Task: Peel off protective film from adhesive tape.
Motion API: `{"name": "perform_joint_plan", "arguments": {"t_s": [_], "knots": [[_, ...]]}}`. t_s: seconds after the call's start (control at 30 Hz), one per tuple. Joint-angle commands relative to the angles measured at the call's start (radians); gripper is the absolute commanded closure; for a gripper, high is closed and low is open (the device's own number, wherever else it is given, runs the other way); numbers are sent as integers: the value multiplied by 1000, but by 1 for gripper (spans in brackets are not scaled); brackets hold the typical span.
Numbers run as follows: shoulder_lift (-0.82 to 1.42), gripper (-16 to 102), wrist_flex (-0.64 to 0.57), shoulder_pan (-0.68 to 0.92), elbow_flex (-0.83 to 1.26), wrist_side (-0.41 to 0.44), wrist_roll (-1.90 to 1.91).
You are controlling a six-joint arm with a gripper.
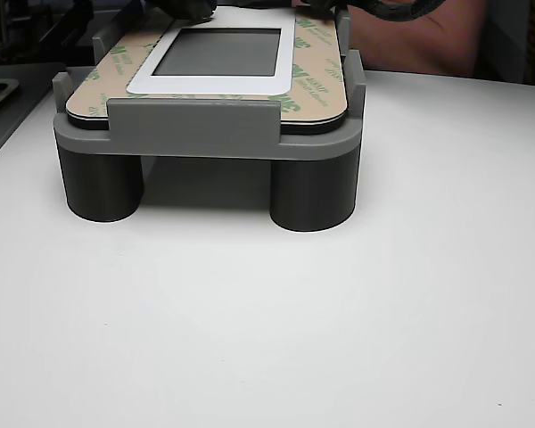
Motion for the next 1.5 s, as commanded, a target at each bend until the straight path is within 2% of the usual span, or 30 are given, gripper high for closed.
{"name": "perform_joint_plan", "arguments": {"t_s": [0.0,1.47], "knots": [[28,96,-5,-14,-17,-2,2],[21,95,2,-14,-26,2,-2]]}}
